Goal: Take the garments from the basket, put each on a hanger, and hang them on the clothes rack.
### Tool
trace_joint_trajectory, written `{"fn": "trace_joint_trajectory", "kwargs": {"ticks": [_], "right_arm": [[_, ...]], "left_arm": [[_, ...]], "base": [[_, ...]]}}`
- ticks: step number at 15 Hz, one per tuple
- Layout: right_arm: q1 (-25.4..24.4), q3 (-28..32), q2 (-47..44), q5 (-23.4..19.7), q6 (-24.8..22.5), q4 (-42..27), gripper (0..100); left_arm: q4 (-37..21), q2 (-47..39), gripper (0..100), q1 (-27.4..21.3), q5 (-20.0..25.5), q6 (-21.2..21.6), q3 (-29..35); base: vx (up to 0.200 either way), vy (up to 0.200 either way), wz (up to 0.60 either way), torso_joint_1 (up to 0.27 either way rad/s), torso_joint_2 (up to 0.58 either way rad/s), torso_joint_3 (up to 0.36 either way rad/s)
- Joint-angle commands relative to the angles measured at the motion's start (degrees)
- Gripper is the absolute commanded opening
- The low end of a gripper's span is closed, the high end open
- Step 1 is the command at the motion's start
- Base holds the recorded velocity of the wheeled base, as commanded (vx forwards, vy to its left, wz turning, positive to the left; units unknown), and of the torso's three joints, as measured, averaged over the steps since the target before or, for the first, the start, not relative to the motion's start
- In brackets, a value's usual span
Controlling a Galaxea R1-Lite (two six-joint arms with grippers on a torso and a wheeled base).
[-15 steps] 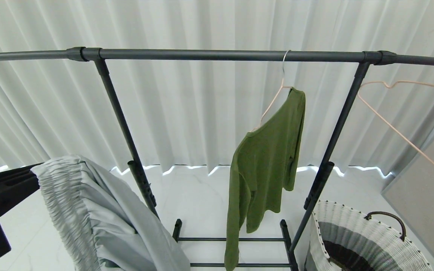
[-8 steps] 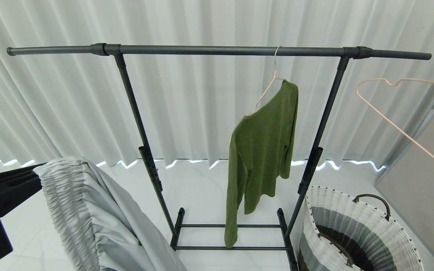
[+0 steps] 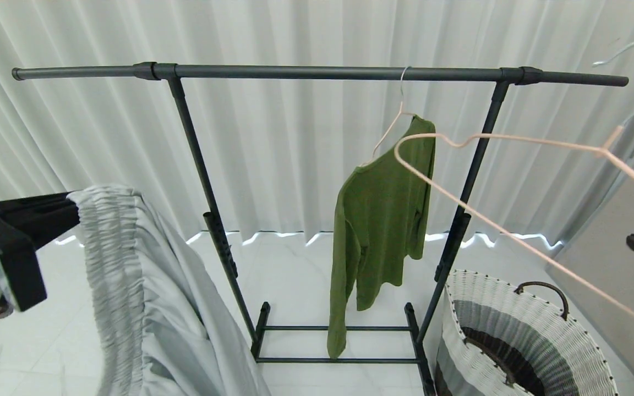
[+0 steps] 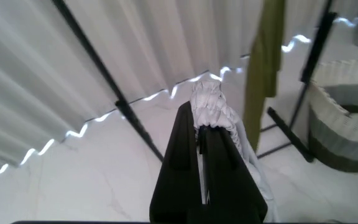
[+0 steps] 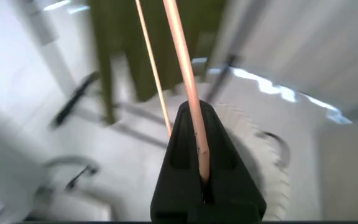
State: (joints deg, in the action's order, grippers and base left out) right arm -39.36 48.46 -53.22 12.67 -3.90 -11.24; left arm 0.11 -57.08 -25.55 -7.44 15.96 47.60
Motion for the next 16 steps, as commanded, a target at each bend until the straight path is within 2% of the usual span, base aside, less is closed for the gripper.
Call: {"fn": "trace_joint_trajectory", "kwargs": {"ticks": [1,4,7,8,9,11,13,16], "right_arm": [[-11.26,-1.35,-3.03,-0.01,0.39,-0.36,0],[-16.89,-0.91,-7.33,-0.27,0.47,2.98,0],[-21.37,-1.00,-9.00,-0.27,2.14,5.70,0],[-26.38,-1.17,-9.71,-0.19,4.69,6.85,0],[-28.05,-1.08,-10.23,-0.19,5.22,7.11,0],[-28.49,-1.00,-11.81,-0.10,5.22,8.60,0],[-30.25,-0.91,-14.45,-0.01,5.31,13.00,0],[-30.95,-0.82,-15.51,0.08,5.31,13.61,0]], "left_arm": [[0.07,-6.64,0,-0.20,-3.11,-0.31,5.39],[0.07,-10.07,0,-0.20,-4.17,-0.58,9.61],[0.07,-11.92,0,-0.20,-5.31,-0.49,10.93],[0.15,-13.94,0,-0.90,-9.09,-0.66,11.90],[0.33,-14.64,0,-2.13,-9.53,-1.89,12.86],[0.33,-15.87,0,-4.86,-10.05,-4.97,14.71],[0.33,-18.16,0,-7.32,-11.55,-9.28,17.87],[0.42,-20.79,0,-7.41,-15.33,-10.24,21.48]], "base": [[0.000,0.000,0.00,0.000,0.00,0.000],[0.000,0.000,0.00,0.000,0.00,0.000],[0.000,0.000,0.00,0.000,0.00,0.000],[0.000,0.000,0.00,0.000,0.00,0.000],[0.000,0.000,0.00,0.000,0.00,0.000],[0.000,0.000,0.00,0.000,0.00,0.000],[0.000,0.000,0.00,0.000,0.00,0.000],[0.000,0.000,0.00,0.000,0.00,0.000]]}}
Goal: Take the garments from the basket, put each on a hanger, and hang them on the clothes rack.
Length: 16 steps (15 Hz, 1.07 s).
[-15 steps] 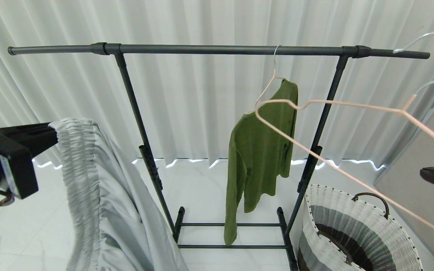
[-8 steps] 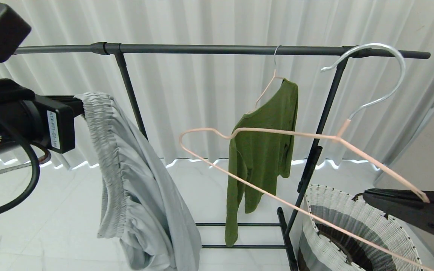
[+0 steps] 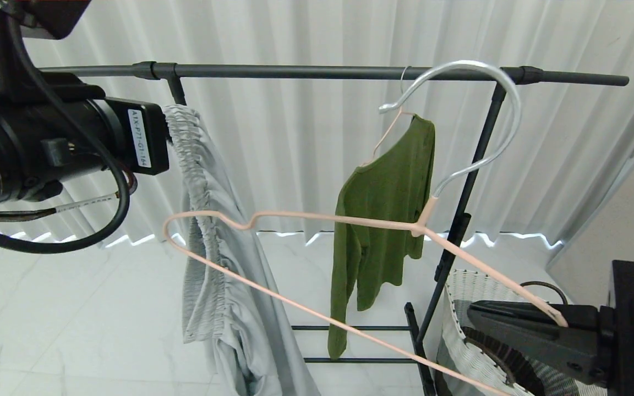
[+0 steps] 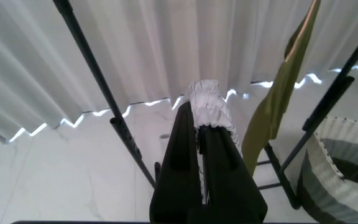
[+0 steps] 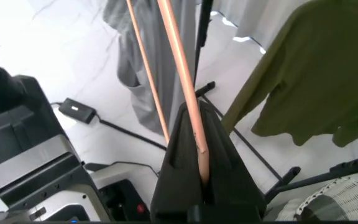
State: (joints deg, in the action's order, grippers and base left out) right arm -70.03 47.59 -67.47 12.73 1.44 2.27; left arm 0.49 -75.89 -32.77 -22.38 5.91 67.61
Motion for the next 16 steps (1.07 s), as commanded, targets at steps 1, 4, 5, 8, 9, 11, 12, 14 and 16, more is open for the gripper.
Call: {"fn": "trace_joint_trajectory", "kwargs": {"ticks": [1,4,5,8,9,11,12,14,16], "right_arm": [[-0.19,-0.04,-1.17,0.11,0.06,0.02,0],[2.89,-0.04,-2.05,3.44,1.20,0.02,0],[3.85,0.13,-2.57,5.29,1.73,0.11,0],[5.52,1.45,-3.89,6.70,2.96,0.46,0],[6.23,1.71,-4.33,6.96,3.48,0.90,0],[7.28,1.71,-5.65,7.93,3.83,3.45,0],[7.54,1.98,-6.53,8.72,3.83,4.94,0],[7.54,2.42,-8.73,9.25,4.19,8.19,0],[7.72,2.95,-10.75,10.21,4.71,9.51,0]], "left_arm": [[0.04,-2.07,0,-0.19,-0.47,-0.11,1.91],[-0.05,-1.90,0,-0.28,-0.82,0.33,2.09],[-0.05,-1.90,0,-0.28,-0.91,0.50,2.09],[-0.22,-2.34,0,-0.28,-2.84,2.79,2.00],[-0.31,-2.78,0,-0.28,-3.90,4.11,1.74],[-0.40,-3.65,0,-0.37,-4.25,4.99,1.82],[-0.40,-4.18,0,-0.63,-4.25,4.99,2.00],[-0.31,-5.15,0,-2.12,-4.25,4.55,2.18],[-0.22,-6.29,0,-2.56,-4.25,4.19,2.44]], "base": [[0.000,0.000,0.00,0.000,0.00,0.000],[0.000,0.000,0.00,0.000,0.00,0.000],[0.000,0.000,0.00,0.000,0.00,0.000],[0.000,0.000,0.00,0.000,0.00,0.000],[0.000,0.000,0.00,0.000,0.00,0.000],[0.000,0.000,0.00,0.000,0.00,0.000],[0.000,0.000,0.00,0.000,0.00,0.000],[0.000,0.000,0.00,0.000,0.00,0.000],[0.000,0.000,0.00,0.000,0.00,0.000]]}}
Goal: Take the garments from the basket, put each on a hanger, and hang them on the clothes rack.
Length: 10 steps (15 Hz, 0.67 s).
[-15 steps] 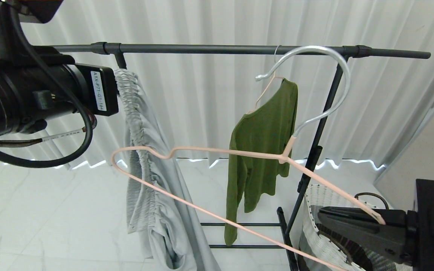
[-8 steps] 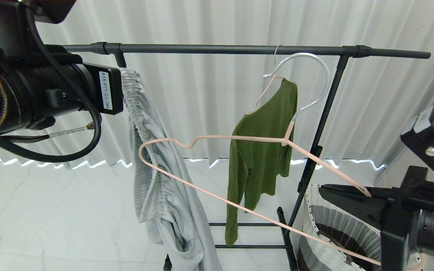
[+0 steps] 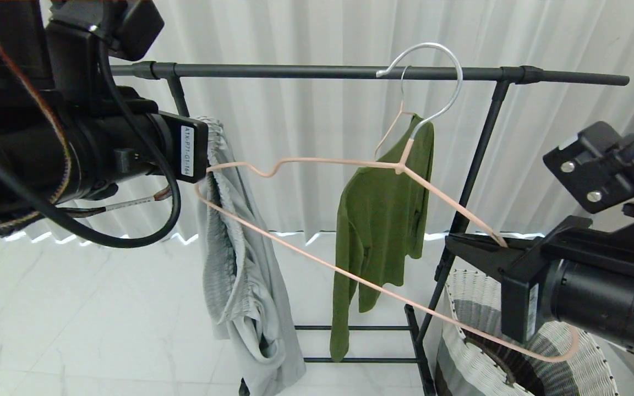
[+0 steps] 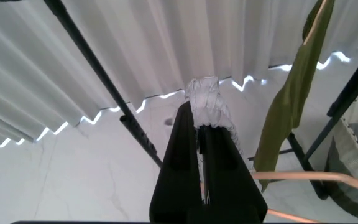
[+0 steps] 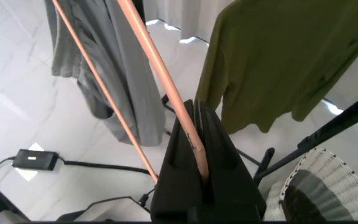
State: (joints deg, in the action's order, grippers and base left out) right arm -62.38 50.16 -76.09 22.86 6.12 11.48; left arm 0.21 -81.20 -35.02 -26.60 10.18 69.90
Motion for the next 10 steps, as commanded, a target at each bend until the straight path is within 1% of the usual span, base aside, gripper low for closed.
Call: {"fn": "trace_joint_trajectory", "kwargs": {"ticks": [1,3,4,7,8,10], "right_arm": [[0.06,0.64,-2.74,1.31,0.65,0.21,0],[0.50,1.34,-3.80,3.42,1.26,0.21,0],[1.12,1.60,-4.15,4.21,1.26,0.21,0],[5.51,1.69,-3.80,5.36,1.09,-1.02,0],[6.57,1.69,-3.62,5.79,1.00,-1.64,0],[7.71,1.87,-4.15,5.97,0.91,-1.64,0]], "left_arm": [[0.06,-1.68,0,-0.22,-0.03,-0.16,1.03],[-0.12,-3.09,0,0.48,-0.65,-0.16,2.87],[-0.12,-3.70,0,0.75,-2.05,-0.07,3.14],[-0.21,-7.13,0,1.71,-13.04,0.63,3.22],[-0.30,-7.48,0,1.71,-14.36,0.81,3.49],[-1.00,-7.48,0,1.27,-14.36,2.74,3.49]], "base": [[0.000,0.000,0.00,0.000,0.00,0.000],[0.000,0.000,0.00,0.000,0.00,0.000],[0.000,0.000,0.00,0.000,0.00,0.000],[0.000,0.000,0.00,0.000,0.00,0.000],[0.000,0.000,0.00,0.000,0.00,0.000],[0.000,0.000,0.00,0.000,0.00,0.000]]}}
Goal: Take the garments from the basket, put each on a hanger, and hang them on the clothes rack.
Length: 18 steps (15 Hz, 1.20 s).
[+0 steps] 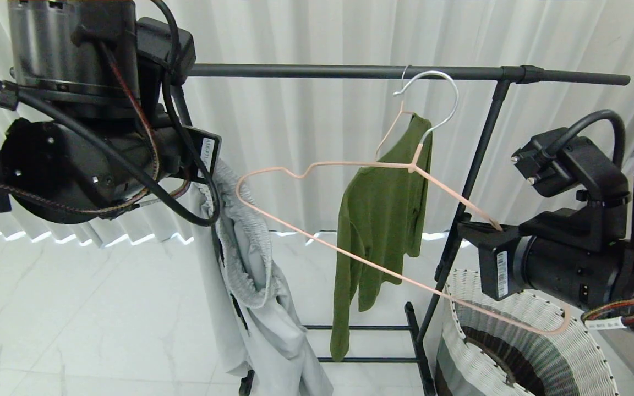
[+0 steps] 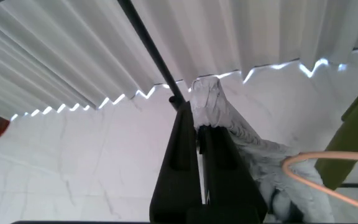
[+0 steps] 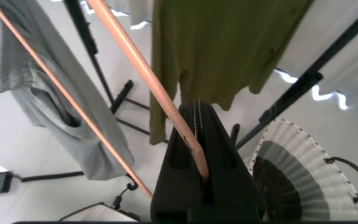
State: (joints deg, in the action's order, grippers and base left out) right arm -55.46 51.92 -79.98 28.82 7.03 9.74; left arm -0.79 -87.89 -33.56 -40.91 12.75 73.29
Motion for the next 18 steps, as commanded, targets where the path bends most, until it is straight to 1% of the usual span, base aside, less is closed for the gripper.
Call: {"fn": "trace_joint_trajectory", "kwargs": {"ticks": [1,4,5,6,7,9,10,14,16,17,18], "right_arm": [[0.79,0.38,-0.88,0.01,0.00,0.28,0],[0.00,0.46,-2.20,0.10,0.09,2.30,0],[0.00,0.46,-2.63,0.10,0.09,3.36,0],[0.00,0.81,-4.22,0.10,0.09,6.52,0],[-0.18,0.81,-5.01,0.10,0.00,8.28,0],[-1.41,0.73,-5.01,0.10,0.17,8.54,0],[-2.03,0.29,-4.92,0.10,0.35,8.54,0],[-4.75,-0.50,-5.01,0.01,1.32,8.63,0],[-3.70,-0.42,-5.10,0.19,2.55,8.80,0],[-2.38,-0.06,-5.71,0.71,2.99,8.98,0],[-1.15,0.55,-6.33,2.82,3.16,9.60,0]], "left_arm": [[0.09,-1.05,0,-0.54,0.04,0.17,0.36],[0.18,-2.28,0,-1.68,0.31,-1.06,2.56],[0.18,-2.63,0,-2.04,0.31,-2.29,3.35],[0.18,-3.86,0,-2.56,0.22,-5.02,4.93],[0.18,-4.13,0,-2.74,0.22,-5.46,5.37],[0.18,-4.57,0,-2.74,0.22,-6.60,5.99],[0.18,-4.92,0,-2.65,0.22,-7.92,6.87],[0.18,-4.74,0,-2.65,0.22,-8.18,7.48],[0.18,-4.39,0,-2.65,0.22,-8.18,7.48],[0.18,-4.39,0,-2.65,0.22,-8.18,7.48],[0.09,-4.39,0,-2.65,0.13,-8.18,7.39]], "base": [[0.000,0.000,0.00,0.000,0.00,0.000],[0.000,0.000,0.00,0.000,0.00,0.000],[0.000,0.000,0.00,0.000,0.00,0.000],[0.000,0.000,0.00,0.000,0.00,0.000],[0.000,0.000,0.00,0.000,0.00,0.000],[0.000,0.000,0.00,0.000,0.00,0.000],[0.000,0.000,0.00,0.000,0.00,0.000],[0.000,0.000,0.00,0.000,0.00,0.000],[0.000,0.000,0.00,0.000,0.00,0.000],[0.000,0.000,0.00,0.000,0.00,0.000],[0.000,0.000,0.00,0.000,0.00,0.000]]}}
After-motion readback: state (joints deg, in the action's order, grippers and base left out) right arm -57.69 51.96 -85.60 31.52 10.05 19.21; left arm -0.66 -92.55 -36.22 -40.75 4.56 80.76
